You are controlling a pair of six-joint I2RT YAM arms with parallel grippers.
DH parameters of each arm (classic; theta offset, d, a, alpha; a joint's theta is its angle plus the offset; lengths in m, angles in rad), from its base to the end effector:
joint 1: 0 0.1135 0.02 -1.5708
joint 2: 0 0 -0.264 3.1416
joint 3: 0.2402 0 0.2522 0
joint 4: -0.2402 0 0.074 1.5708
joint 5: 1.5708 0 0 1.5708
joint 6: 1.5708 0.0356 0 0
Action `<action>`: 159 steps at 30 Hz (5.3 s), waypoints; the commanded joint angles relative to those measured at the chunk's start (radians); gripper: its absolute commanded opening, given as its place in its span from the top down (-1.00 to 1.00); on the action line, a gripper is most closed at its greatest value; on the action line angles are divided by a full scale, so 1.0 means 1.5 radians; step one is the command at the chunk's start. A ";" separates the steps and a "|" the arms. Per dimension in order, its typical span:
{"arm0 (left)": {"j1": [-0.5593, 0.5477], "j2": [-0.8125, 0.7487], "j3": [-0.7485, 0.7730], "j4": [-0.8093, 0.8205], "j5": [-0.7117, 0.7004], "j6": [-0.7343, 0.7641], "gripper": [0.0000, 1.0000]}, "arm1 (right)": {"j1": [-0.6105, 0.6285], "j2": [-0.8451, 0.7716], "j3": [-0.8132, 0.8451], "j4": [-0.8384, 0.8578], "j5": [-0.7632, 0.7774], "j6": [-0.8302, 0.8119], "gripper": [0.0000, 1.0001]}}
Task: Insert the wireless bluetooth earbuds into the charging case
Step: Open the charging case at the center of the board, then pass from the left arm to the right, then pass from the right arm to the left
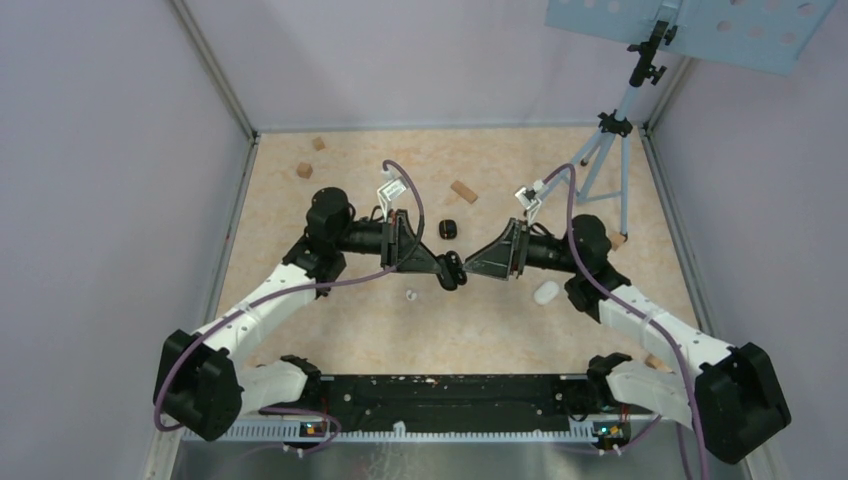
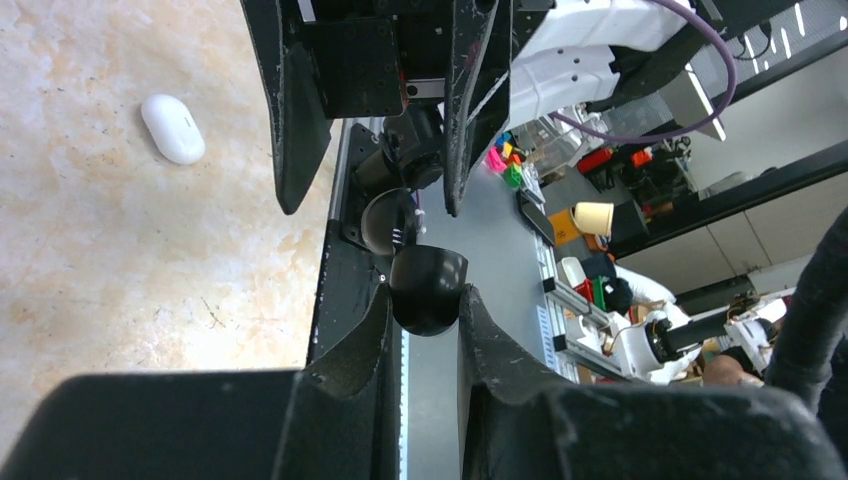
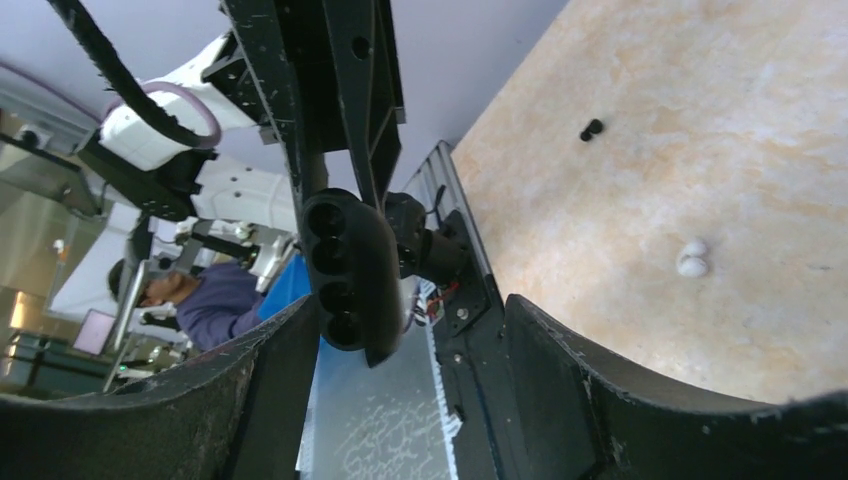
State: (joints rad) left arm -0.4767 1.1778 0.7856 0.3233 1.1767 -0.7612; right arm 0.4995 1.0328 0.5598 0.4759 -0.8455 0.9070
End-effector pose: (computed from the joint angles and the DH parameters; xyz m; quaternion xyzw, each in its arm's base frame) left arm 0.2121 -0.1465 0.3132 0.2887 0.6557 -0.6598 0.2269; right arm 0.1872 0.1325 0.2823 -0.1542 0.6894 0.6386 0.3052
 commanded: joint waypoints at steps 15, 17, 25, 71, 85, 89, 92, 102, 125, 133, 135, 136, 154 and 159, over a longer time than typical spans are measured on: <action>0.002 -0.027 0.027 -0.003 0.044 0.033 1.00 | 0.003 0.077 -0.003 0.331 -0.132 0.171 -0.26; 0.002 -0.027 0.028 -0.003 0.045 0.033 1.00 | 0.012 0.082 0.008 0.287 -0.133 0.141 -0.26; 0.002 -0.027 0.028 -0.003 0.049 0.030 1.00 | 0.030 0.134 0.002 0.395 -0.141 0.197 0.02; 0.003 -0.017 0.066 -0.074 0.208 0.166 1.00 | 0.081 0.280 0.011 0.831 -0.241 0.458 -0.22; 0.002 -0.017 0.068 -0.100 0.211 0.182 1.00 | 0.092 0.287 0.025 0.832 -0.237 0.452 0.15; 0.003 -0.017 0.067 -0.101 0.209 0.183 1.00 | 0.097 0.285 0.024 0.832 -0.233 0.451 0.18; 0.002 -0.016 0.067 -0.102 0.208 0.183 1.00 | 0.101 0.288 0.025 0.831 -0.231 0.451 0.24; 0.002 -0.020 0.067 -0.106 0.202 0.184 1.00 | 0.106 0.296 0.030 0.832 -0.225 0.449 0.25; 0.002 -0.021 0.067 -0.110 0.200 0.186 1.00 | 0.115 0.324 0.045 0.832 -0.208 0.449 0.42; 0.002 -0.017 0.074 -0.161 0.185 0.223 1.00 | 0.115 0.323 0.036 0.831 -0.204 0.448 0.75; 0.003 -0.014 0.079 -0.184 0.176 0.243 0.94 | 0.115 0.321 0.029 0.831 -0.203 0.448 0.79; 0.003 -0.013 0.082 -0.194 0.167 0.251 0.92 | 0.115 0.321 0.025 0.830 -0.203 0.448 0.81; 0.093 0.033 0.094 -0.270 0.106 0.285 -0.49 | 0.083 0.339 -0.015 0.734 -0.139 0.372 1.00; 0.168 0.038 0.117 -0.352 0.047 0.325 -0.67 | 0.067 0.329 -0.013 0.609 -0.116 0.307 1.00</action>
State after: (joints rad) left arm -0.2977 1.2381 0.8982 -0.1162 1.3312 -0.3466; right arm 0.6189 1.5368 0.5346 1.4750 -1.0664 1.4837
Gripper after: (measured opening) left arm 0.814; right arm 0.246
